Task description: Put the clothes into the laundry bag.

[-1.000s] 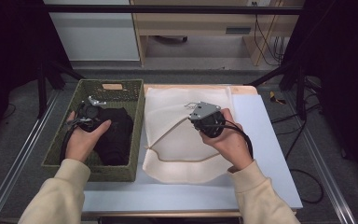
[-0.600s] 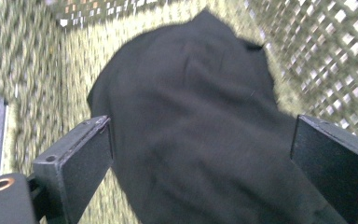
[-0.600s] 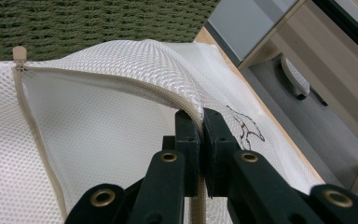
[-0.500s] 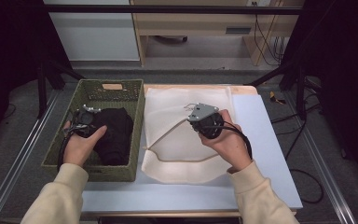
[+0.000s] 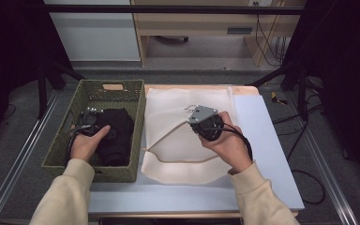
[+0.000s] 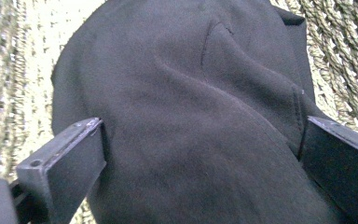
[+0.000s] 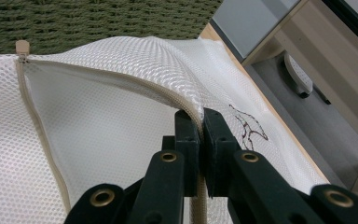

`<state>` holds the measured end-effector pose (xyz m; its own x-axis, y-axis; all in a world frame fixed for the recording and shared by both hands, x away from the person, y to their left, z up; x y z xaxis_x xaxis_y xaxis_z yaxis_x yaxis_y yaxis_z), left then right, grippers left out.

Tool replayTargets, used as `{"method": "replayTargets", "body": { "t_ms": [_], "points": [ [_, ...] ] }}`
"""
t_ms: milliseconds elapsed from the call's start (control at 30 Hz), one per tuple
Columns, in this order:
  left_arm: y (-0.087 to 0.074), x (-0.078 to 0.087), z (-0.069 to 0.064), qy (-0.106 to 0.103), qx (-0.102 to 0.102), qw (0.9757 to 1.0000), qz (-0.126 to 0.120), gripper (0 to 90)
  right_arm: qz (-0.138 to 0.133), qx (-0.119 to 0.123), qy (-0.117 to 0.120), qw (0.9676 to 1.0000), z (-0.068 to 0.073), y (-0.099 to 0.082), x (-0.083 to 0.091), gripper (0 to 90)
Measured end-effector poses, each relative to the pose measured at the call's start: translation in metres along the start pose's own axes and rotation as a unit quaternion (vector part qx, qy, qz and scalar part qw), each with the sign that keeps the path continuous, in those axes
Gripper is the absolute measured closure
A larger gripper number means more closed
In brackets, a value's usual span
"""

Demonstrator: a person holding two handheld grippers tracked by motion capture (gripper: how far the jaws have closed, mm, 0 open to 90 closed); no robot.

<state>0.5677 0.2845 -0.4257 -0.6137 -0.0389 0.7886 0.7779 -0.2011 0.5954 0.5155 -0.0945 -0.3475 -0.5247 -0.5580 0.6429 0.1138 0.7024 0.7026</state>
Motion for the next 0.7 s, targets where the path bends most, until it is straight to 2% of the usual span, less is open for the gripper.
{"method": "replayTargets", "body": {
  "t_ms": [167,233,333,400,600,700],
  "points": [
    [-0.002,0.000,0.000,-0.015,0.007,0.9998,-0.005,0.7,0.001,0.000,0.001,1.0000,0.001,0.001,-0.002,85.9],
    [-0.003,0.000,-0.001,-0.028,0.003,0.9996,-0.005,1.0,0.002,0.001,0.001,1.0000,0.002,0.001,-0.002,85.9],
    [-0.003,-0.001,-0.002,-0.030,-0.001,0.9995,-0.006,0.9,0.002,0.000,0.001,1.0000,0.002,0.001,-0.002,85.8],
    [-0.002,-0.003,-0.003,-0.028,-0.004,0.9996,-0.003,0.5,0.002,-0.001,0.001,1.0000,0.003,0.001,-0.003,85.8],
    [0.003,-0.014,-0.002,-0.002,-0.013,0.9998,0.012,0.0,0.005,-0.001,0.005,1.0000,0.004,0.001,-0.004,85.7],
    [0.004,-0.018,0.001,0.005,-0.008,0.9999,0.012,0.0,0.006,0.000,0.007,1.0000,0.005,0.001,-0.006,85.5]
  ]
}}
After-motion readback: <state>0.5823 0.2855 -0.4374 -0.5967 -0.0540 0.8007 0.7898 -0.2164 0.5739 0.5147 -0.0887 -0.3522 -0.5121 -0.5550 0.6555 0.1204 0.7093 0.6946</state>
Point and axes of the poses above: each handheld gripper's, and its own axes: x roughly backward along the jaws, y roughly out of its top, z roughly to its left, the point moved 1 cm from there along -x, roughly forward along the jaws, and after that the axes turned 10 degrees about y, right-handed, at the moved point
